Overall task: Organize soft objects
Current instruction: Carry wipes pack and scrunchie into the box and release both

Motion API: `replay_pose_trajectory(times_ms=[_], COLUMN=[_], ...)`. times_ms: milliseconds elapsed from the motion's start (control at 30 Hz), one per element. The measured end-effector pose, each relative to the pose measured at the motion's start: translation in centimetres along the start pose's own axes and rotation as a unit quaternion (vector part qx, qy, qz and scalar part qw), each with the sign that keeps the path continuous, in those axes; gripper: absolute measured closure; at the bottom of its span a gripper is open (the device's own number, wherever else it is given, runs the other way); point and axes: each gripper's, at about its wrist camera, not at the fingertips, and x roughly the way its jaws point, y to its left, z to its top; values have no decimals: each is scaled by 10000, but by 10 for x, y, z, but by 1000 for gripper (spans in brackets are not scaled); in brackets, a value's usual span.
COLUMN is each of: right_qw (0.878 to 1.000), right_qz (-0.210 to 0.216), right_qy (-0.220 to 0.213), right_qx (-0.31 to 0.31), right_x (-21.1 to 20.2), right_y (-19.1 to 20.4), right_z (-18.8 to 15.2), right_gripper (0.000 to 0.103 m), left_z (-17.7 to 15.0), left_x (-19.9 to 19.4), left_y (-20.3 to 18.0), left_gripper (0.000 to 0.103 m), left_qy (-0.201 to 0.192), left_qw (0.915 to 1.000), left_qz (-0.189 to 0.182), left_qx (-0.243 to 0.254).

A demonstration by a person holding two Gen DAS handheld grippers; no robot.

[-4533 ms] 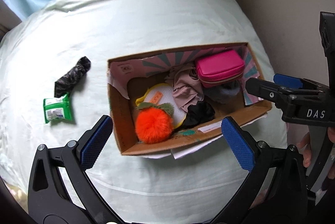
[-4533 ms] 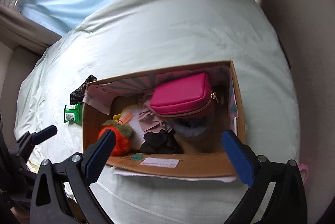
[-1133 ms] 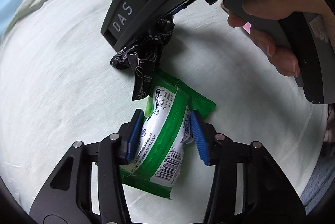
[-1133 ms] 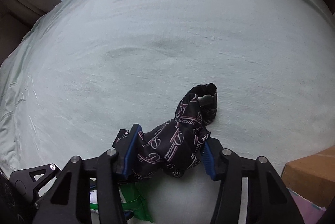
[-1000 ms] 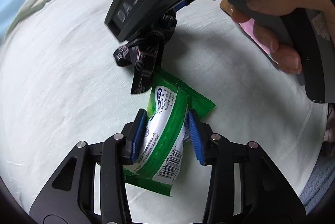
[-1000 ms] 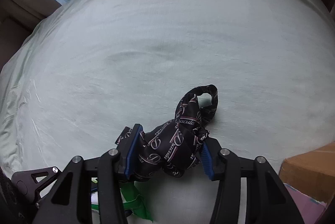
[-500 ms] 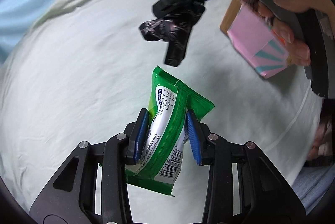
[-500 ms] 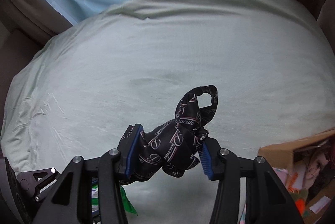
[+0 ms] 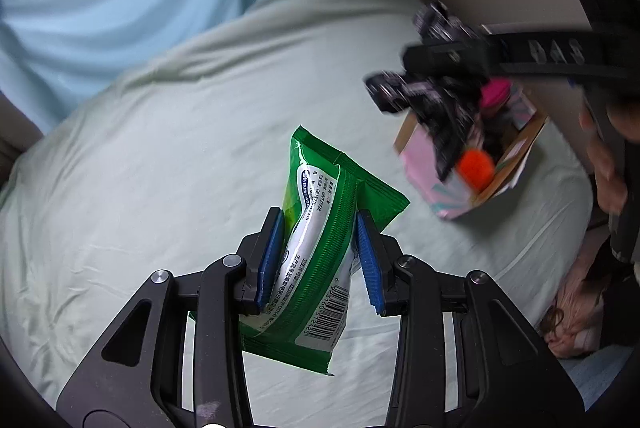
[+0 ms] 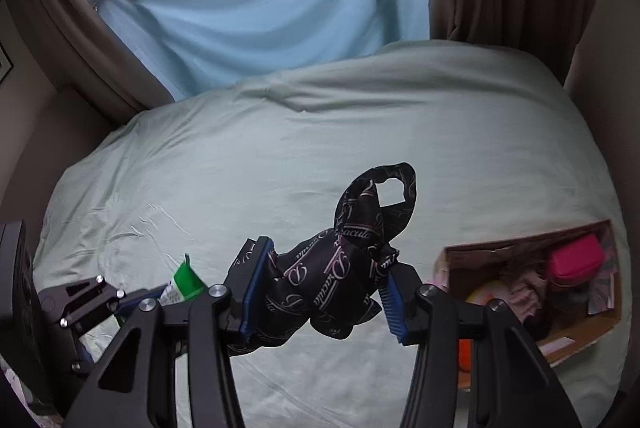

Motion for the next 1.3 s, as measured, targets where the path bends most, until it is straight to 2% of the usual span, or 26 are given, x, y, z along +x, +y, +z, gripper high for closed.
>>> replay_pose_trajectory(times_ms=[267,533,700,833,1067,1300], right_qw=[9993,9995,9999,9999,9984,9955], right_qz=[-93,-197,-115,-38,15,-59], right_qy=[-297,-253,-87,121,505,753], right_qx=[214,50,7,-67,-241,-571], right_x=[-82,-122,-119,-106,-65,-20], right_y=[-59,-140,-193,-225,-268,-282], right_z=[-17,-29,-26,-26,-29,-38], right_gripper=[57,57,57,57,57,57], left_z=[51,93,111,120,137,148], left_x=[-34,-20,11,40,99,164], left_y=[-64,-151,-194,-211,-221,-215], left_gripper=[70,70,70,70,70,70], left_qy=[-240,-277,-106,105,527,1021], left_qw=[9992,9969,9948,9923,9873,9806], left_qz=[-58,-107,-167,-111,-15,26], left_qx=[-306,-730,-1003,-1230,-1497,-1672])
